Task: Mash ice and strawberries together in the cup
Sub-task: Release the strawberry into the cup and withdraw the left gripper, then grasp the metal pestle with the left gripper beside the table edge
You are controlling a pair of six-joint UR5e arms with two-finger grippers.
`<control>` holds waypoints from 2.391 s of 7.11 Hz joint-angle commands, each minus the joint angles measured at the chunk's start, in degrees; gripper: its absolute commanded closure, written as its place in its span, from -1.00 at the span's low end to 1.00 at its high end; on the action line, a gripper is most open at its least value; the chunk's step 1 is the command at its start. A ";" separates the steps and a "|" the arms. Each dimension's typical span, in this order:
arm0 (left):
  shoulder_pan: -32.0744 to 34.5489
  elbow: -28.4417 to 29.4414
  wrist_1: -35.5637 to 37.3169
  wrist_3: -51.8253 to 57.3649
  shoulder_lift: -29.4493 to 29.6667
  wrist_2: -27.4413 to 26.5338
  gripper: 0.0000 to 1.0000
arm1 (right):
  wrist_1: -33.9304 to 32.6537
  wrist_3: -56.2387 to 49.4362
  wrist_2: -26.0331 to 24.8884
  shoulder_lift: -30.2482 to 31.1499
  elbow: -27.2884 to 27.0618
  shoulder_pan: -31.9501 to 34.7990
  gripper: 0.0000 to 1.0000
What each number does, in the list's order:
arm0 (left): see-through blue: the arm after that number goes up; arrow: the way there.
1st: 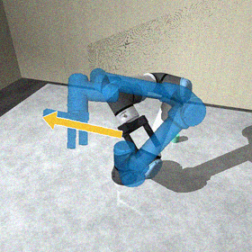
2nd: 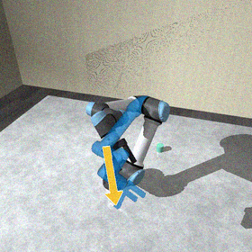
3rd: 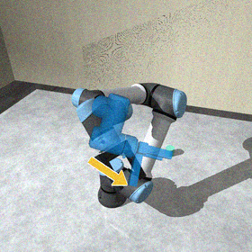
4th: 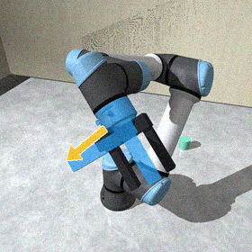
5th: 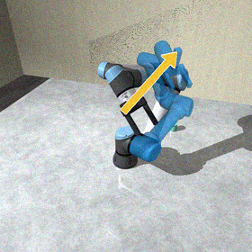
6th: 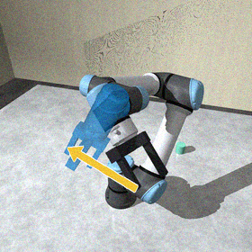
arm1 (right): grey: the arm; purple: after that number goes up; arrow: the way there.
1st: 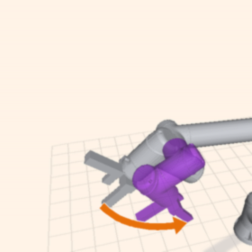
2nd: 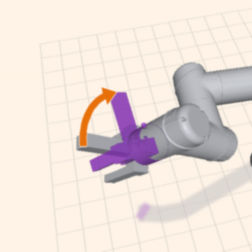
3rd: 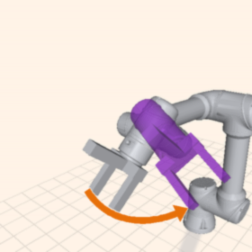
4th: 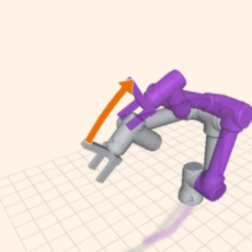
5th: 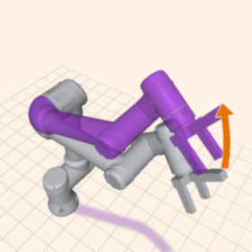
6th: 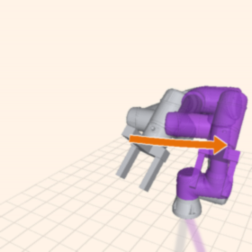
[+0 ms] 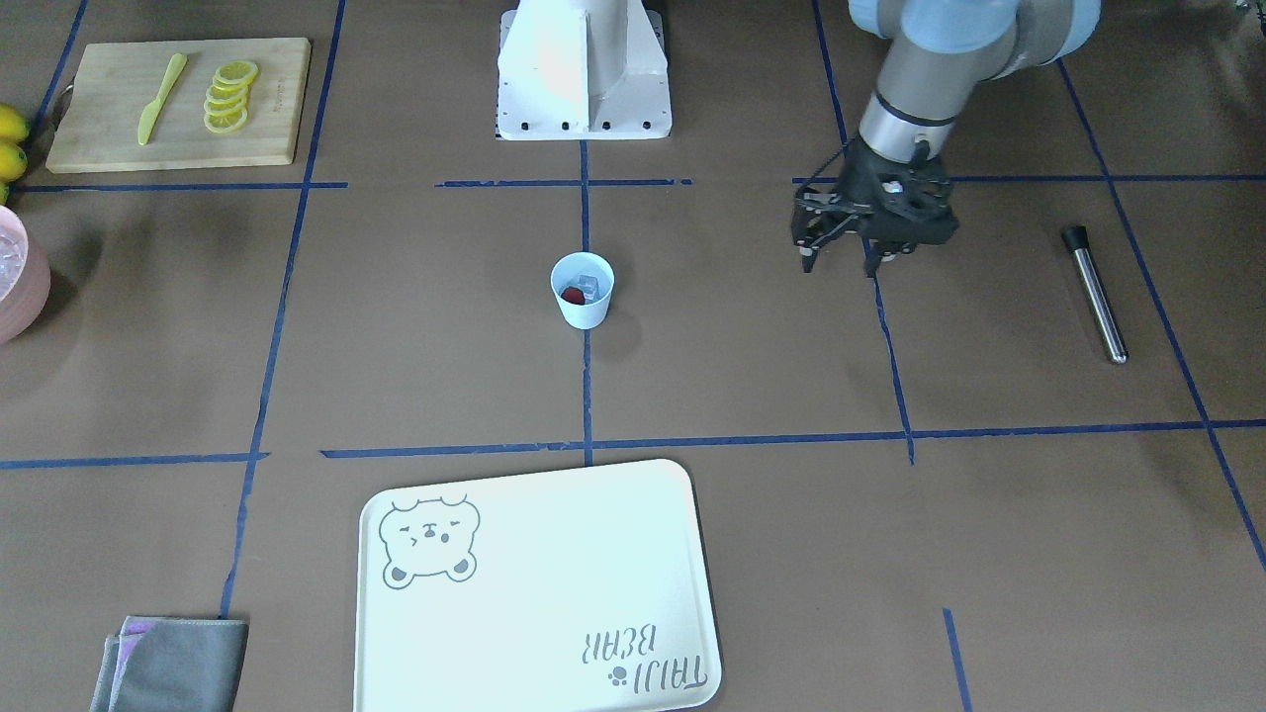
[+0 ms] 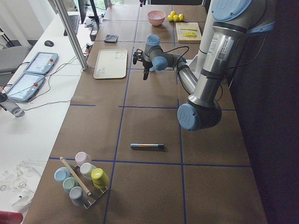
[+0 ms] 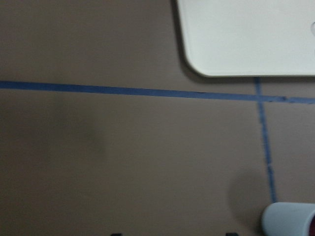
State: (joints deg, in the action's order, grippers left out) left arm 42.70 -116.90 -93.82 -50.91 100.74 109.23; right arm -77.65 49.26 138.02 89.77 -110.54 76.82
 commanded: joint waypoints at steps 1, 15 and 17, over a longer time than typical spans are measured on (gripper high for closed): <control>10.42 0.52 1.01 18.41 -11.33 0.80 -0.55 | 0.13 0.05 0.06 -0.20 -0.29 -0.01 -1.00; 19.44 32.38 -21.40 17.01 -7.41 22.49 1.00 | 0.21 0.14 -0.03 -0.12 -1.60 -0.01 -1.00; 18.83 17.13 -21.14 9.91 -3.13 24.45 1.00 | 0.30 0.14 -0.20 -0.12 -2.39 -0.01 -1.00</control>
State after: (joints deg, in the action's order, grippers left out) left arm 61.99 -91.40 -115.24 -36.91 94.63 132.75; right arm -77.37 49.40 137.91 89.62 -112.41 76.82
